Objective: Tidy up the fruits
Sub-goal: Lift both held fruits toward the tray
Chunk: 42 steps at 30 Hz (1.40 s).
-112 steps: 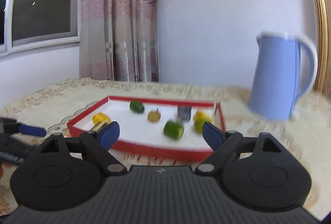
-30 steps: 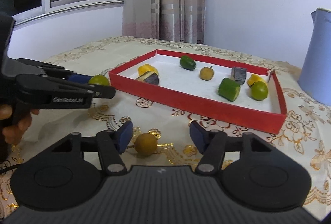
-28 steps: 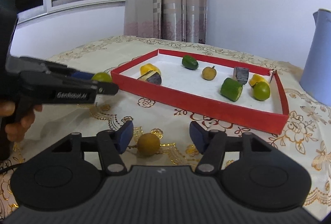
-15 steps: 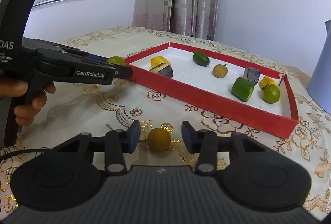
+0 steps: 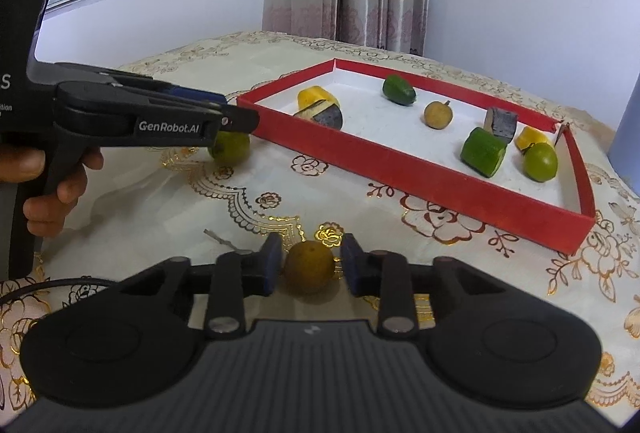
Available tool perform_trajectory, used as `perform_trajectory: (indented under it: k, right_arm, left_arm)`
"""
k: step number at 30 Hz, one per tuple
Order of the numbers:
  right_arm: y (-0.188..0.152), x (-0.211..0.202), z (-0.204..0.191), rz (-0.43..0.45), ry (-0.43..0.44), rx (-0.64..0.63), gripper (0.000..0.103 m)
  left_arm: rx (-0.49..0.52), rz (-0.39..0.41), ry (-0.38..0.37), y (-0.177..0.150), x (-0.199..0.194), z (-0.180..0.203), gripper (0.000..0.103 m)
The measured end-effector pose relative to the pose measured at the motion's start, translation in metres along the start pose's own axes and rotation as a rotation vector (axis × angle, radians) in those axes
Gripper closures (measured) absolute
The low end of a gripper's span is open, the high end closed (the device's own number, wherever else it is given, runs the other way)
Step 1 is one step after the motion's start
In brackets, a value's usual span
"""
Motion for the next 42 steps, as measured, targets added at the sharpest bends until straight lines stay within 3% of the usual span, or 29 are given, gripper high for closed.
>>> perform_trajectory:
  k: [11,16,26,29,30,31,32,33,35,36,37,39,42]
  right_arm:
    - [0.001,0.001,0.001,-0.002,-0.004,0.001,0.079]
    - [0.000,0.001,0.002,-0.004,-0.003,0.009,0.079]
    - [0.000,0.001,0.000,-0.004,-0.019,-0.002,0.077]
    - [0.000,0.001,-0.001,-0.009,-0.045,-0.007,0.067]
    - [0.000,0.002,0.000,-0.014,-0.050,-0.001,0.053]
    - [0.000,0.003,0.001,-0.021,-0.047,0.003,0.024]
    - [-0.001,0.003,0.001,-0.024,-0.050,0.000,0.012]
    - [-0.001,0.002,0.000,-0.016,-0.055,-0.009,0.007]
    - [-0.001,-0.001,-0.004,0.006,-0.046,-0.033,0.009]
    - [-0.001,-0.003,-0.005,0.016,-0.030,-0.036,0.018]
    - [0.000,-0.004,-0.003,0.019,-0.015,-0.025,0.036]
    - [0.000,-0.003,0.004,0.007,-0.021,0.021,0.059]
    - [0.000,-0.001,0.011,-0.009,-0.024,0.056,0.062]
  left_arm:
    - [-0.013,-0.033,-0.036,-0.002,-0.003,-0.002,0.067]
    - [0.037,-0.109,-0.150,-0.013,-0.020,-0.001,0.049]
    - [0.102,-0.146,-0.108,-0.012,-0.003,0.002,0.044]
    - [0.085,-0.160,-0.095,-0.011,0.007,-0.001,0.044]
    - [0.067,-0.165,-0.103,-0.011,0.010,-0.004,0.044]
    - [0.058,-0.168,-0.103,-0.012,0.012,-0.005,0.044]
    - [0.055,-0.169,-0.098,-0.012,0.013,-0.006,0.044]
    - [0.056,-0.168,-0.094,-0.013,0.013,-0.006,0.044]
    - [0.057,-0.161,-0.085,-0.014,0.012,-0.006,0.042]
    - [0.055,-0.156,-0.082,-0.014,0.011,-0.006,0.040]
    - [0.054,-0.150,-0.080,-0.014,0.011,-0.007,0.038]
    - [0.050,-0.143,-0.086,-0.013,0.010,-0.007,0.038]
    - [0.048,-0.148,-0.099,-0.012,0.011,-0.008,0.038]
Point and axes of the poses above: each gripper's, at about its wrist camera, not at the fingertips, and x roughly the way its jaws point, z to its right, y to its top, the point moved 2 cm from there along x, roughly the way its jaws point, and after that the axes turned 13 degrees about -y, right-handed, at the moved point
